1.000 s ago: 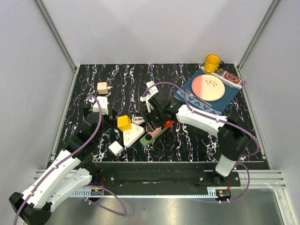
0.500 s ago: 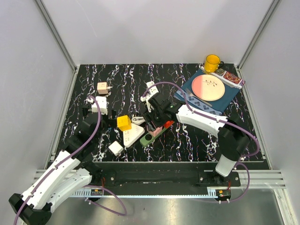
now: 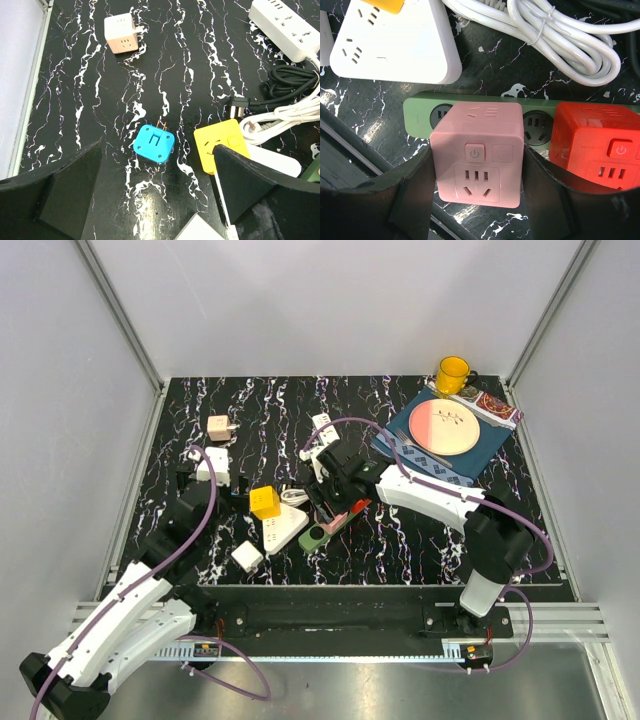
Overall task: Insert the plug
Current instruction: Insert the plug into the socket.
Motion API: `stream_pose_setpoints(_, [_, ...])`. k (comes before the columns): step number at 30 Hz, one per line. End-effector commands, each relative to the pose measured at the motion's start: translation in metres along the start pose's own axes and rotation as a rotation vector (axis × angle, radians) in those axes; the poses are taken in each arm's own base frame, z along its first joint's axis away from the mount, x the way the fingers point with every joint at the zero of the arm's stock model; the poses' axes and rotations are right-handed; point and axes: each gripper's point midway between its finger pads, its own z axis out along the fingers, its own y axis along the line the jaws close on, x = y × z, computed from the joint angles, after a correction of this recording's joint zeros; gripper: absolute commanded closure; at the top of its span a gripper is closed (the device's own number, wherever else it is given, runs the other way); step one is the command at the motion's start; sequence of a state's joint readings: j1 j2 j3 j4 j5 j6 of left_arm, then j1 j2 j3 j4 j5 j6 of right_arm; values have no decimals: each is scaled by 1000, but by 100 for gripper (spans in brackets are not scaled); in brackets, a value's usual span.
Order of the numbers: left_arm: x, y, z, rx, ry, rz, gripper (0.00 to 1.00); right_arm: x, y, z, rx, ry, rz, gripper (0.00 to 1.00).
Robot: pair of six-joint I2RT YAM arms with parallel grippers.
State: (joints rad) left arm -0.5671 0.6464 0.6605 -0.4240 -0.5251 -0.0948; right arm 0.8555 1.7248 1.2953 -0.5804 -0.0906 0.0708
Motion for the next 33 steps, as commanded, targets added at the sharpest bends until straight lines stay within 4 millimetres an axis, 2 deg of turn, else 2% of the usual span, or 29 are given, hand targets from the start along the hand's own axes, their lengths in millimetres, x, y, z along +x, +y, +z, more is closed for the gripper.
stream_pose_setpoints(1, [-16,9,-3,-36,-65,-22,1,6,3,-6,-11,10,-30,100])
stream_pose_setpoints(7, [-17,9,-4,-29,-73,-25,1,11,-4,1,33,53,-44,100])
stream_pose_setpoints(14, [-17,11,-5,-35,-77,-27,1,30,-15,19,90,140,-59,100])
stream_pose_setpoints(20, [-16,10,-4,-34,-73,-25,1,60,-17,25,100,200,-28,100])
stream_pose_setpoints(21, [-16,10,-4,-34,-74,-26,1,72,-18,27,101,219,-22,100])
stream_pose_setpoints(24, [-16,9,-3,-32,-72,-25,1,89,-17,26,95,235,12,100])
stream_pose_setpoints(26, [-16,9,-3,-31,-71,-22,1,93,-19,27,102,241,18,100])
stream_pose_setpoints(33, [-14,10,-2,-40,-64,-18,1,76,-26,43,137,244,-21,100])
